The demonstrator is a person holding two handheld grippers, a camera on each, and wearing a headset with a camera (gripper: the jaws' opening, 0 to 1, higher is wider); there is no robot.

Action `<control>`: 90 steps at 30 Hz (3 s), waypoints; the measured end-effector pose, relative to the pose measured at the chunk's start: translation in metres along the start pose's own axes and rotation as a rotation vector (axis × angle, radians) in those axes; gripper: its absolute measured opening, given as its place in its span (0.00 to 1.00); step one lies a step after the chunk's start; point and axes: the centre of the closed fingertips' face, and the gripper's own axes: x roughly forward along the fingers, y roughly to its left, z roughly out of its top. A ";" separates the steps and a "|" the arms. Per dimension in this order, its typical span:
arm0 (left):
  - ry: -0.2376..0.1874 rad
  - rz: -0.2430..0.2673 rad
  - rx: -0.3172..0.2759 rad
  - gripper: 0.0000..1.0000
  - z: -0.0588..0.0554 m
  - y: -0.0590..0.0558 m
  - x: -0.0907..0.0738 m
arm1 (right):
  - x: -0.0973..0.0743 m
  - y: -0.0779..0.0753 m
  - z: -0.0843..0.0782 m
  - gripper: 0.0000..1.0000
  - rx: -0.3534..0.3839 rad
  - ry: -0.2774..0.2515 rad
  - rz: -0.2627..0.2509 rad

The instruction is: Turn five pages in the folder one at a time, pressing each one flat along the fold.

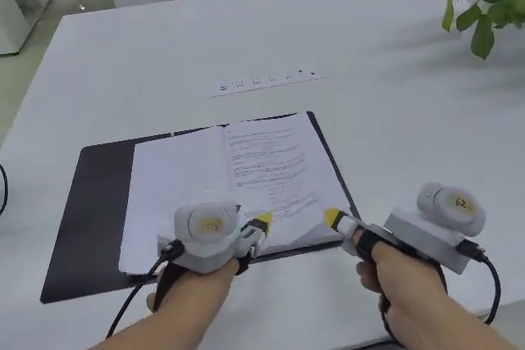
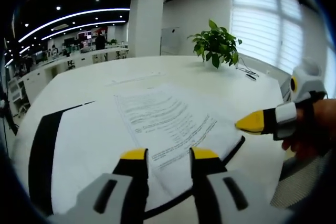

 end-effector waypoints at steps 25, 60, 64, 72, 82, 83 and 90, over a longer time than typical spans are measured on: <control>-0.149 0.120 -0.023 0.40 0.026 0.067 -0.111 | -0.011 0.110 0.004 0.00 -0.346 -0.034 0.171; -0.224 0.305 -0.161 0.38 0.010 0.146 -0.187 | 0.056 0.202 -0.118 0.00 -0.620 0.251 0.330; -0.215 0.317 -0.175 0.37 0.005 0.151 -0.190 | 0.065 0.202 -0.134 0.00 -0.641 0.290 0.328; -0.207 0.345 -0.202 0.36 -0.003 0.159 -0.198 | 0.083 0.191 -0.162 0.00 -0.661 0.365 0.308; -0.174 0.366 -0.225 0.35 -0.017 0.164 -0.200 | 0.106 0.171 -0.193 0.00 -0.663 0.438 0.260; -0.171 0.366 -0.226 0.35 -0.018 0.164 -0.200 | 0.106 0.170 -0.194 0.00 -0.661 0.438 0.259; -0.158 0.371 -0.238 0.35 -0.024 0.166 -0.200 | 0.110 0.165 -0.198 0.00 -0.650 0.454 0.246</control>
